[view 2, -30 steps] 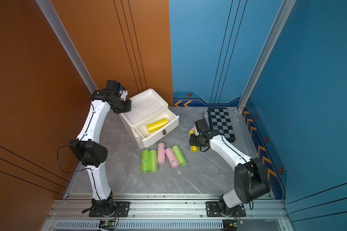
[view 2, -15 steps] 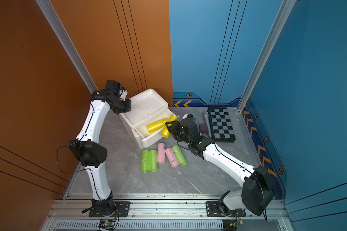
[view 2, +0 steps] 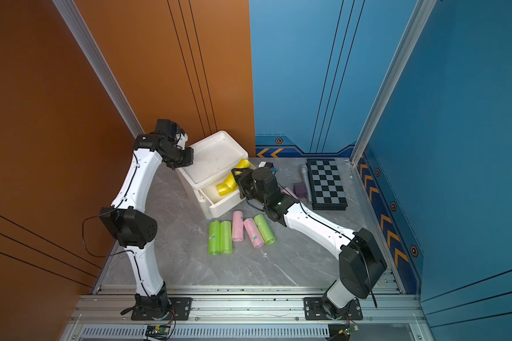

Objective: Sort the rolls of trash bags by color and place them into the drawer
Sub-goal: Place the roll of trash bags in the drawer.

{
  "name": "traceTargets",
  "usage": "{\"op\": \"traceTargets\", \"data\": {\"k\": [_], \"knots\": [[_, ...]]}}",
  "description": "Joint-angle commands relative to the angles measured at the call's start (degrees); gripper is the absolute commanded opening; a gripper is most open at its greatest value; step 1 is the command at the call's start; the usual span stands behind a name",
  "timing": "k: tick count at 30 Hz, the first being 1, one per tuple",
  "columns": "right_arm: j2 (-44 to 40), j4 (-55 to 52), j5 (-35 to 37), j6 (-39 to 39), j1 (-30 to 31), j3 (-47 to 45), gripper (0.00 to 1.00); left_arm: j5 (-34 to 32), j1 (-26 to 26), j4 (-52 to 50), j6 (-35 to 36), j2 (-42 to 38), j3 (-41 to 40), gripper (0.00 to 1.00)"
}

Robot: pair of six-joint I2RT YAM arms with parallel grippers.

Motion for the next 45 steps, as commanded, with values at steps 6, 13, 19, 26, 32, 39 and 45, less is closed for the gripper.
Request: {"op": "traceTargets", "data": {"k": [6, 13, 19, 26, 32, 39, 45], "knots": [[0.2, 0.7, 3.5, 1.4, 0.6, 0.2, 0.45, 0.5, -0.6, -5.5, -0.7, 1.5, -1.9, 0.0], [0.6, -1.1, 3.8, 2.6, 1.3, 0.3, 0.47, 0.4, -0.7, -5.5, -0.7, 1.7, -1.8, 0.0], [1.0, -2.1, 3.4, 3.1, 1.6, 0.4, 0.51, 0.4, -0.6, -5.5, -0.8, 1.9, -1.9, 0.0], [1.2, -2.5, 3.2, 3.8, 1.7, 0.3, 0.6, 0.4, -0.8, -5.4, -0.6, 1.8, -2.2, 0.0], [1.3, -1.8, 2.9, 4.5, 1.9, 0.2, 0.6, 0.5, -0.7, -5.4, -0.7, 1.8, -2.1, 0.0], [-0.9, -3.3, 4.7, 0.6, 1.7, 0.4, 0.58, 0.4, -0.7, -5.4, -0.6, 1.7, -2.4, 0.0], [-4.8, -9.3, 7.2, -8.5, 0.8, 0.5, 0.55, 0.4, -0.7, -5.5, -0.4, 1.6, -2.5, 0.0]]}}
